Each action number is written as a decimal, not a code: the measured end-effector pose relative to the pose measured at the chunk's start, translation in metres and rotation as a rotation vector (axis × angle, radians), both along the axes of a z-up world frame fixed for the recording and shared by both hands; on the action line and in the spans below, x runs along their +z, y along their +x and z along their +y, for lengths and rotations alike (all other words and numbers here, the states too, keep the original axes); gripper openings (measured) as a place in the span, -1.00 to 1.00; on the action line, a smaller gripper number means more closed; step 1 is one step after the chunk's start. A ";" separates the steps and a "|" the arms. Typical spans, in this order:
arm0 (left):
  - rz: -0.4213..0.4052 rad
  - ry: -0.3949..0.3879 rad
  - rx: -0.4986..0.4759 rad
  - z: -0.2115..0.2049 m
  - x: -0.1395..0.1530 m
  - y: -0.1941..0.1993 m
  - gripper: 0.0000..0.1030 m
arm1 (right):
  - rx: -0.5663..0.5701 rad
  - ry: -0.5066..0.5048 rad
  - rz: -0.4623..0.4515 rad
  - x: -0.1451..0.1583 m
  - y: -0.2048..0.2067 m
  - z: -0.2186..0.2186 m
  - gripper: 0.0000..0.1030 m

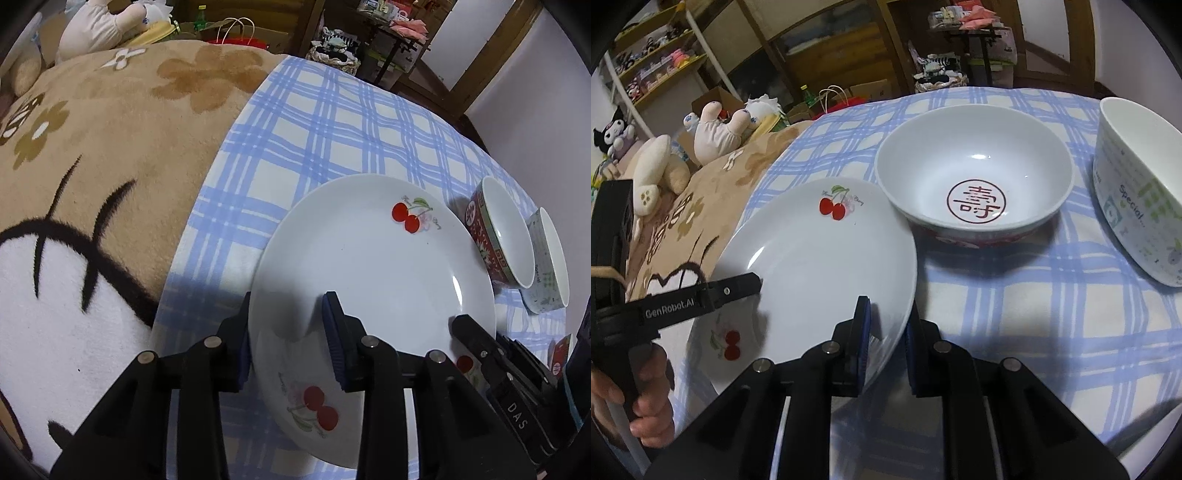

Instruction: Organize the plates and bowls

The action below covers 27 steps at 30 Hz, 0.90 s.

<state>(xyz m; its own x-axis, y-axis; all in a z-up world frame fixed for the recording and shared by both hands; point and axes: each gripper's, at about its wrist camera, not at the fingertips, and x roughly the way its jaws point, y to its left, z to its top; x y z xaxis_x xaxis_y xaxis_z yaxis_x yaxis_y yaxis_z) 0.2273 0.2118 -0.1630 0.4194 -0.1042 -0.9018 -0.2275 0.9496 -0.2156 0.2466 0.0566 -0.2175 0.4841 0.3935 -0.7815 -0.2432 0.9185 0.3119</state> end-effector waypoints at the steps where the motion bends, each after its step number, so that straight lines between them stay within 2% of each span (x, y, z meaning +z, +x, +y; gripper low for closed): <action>1: 0.000 0.001 -0.001 0.000 0.000 0.000 -0.35 | -0.005 0.000 0.000 0.000 0.000 0.000 -0.63; 6: 0.015 0.010 0.014 0.000 0.004 -0.002 -0.35 | -0.010 -0.007 -0.012 0.002 -0.005 0.002 -0.63; 15: -0.006 0.027 -0.013 -0.013 0.018 -0.012 -0.41 | -0.025 -0.003 -0.036 0.019 -0.021 -0.014 -0.64; 27: -0.013 0.037 -0.029 -0.035 0.049 -0.051 -0.45 | -0.048 0.033 -0.059 0.043 -0.055 -0.037 -0.65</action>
